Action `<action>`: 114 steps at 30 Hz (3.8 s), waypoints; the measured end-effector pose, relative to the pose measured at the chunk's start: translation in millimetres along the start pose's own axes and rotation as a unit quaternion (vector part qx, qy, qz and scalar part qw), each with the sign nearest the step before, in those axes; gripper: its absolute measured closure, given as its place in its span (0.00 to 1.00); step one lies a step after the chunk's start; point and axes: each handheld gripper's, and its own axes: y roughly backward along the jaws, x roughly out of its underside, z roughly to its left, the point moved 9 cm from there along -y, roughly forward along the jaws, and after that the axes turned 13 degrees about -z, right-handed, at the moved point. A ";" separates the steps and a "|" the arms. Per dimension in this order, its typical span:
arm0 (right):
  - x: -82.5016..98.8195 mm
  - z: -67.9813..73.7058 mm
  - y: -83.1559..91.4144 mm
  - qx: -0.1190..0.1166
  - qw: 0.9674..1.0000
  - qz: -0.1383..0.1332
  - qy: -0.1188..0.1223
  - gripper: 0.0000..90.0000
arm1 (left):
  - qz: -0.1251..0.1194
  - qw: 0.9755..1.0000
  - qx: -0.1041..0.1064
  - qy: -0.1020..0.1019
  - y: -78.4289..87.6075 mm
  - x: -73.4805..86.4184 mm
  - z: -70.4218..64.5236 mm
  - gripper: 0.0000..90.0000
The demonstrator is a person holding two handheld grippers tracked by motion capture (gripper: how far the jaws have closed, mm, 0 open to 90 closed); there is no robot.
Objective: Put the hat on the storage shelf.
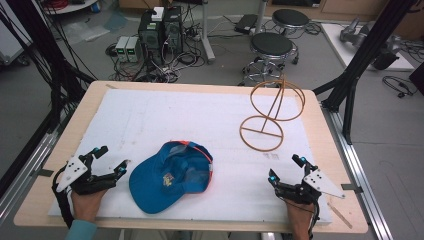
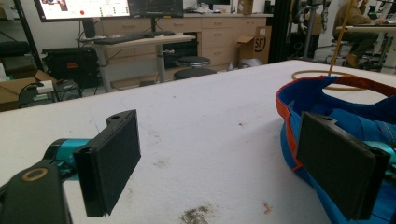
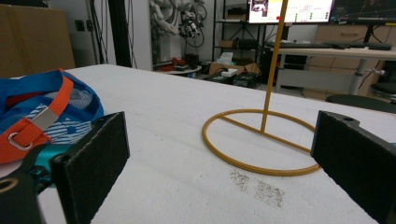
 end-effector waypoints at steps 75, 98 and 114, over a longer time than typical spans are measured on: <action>-1.4 -0.9 1.7 -0.002 1.000 -0.009 -0.010 0.04 | 0.255 0.944 0.202 0.061 -114.0 -38.2 -166.5 0.17; -1.5 -0.6 2.2 -0.002 1.000 -0.010 -0.013 0.04 | 0.306 0.925 0.186 0.125 -137.4 9.6 -190.1 0.22; -1.7 -0.9 2.1 -0.001 1.000 -0.011 -0.013 0.04 | 0.306 0.928 0.168 0.133 -154.0 27.9 -202.6 0.35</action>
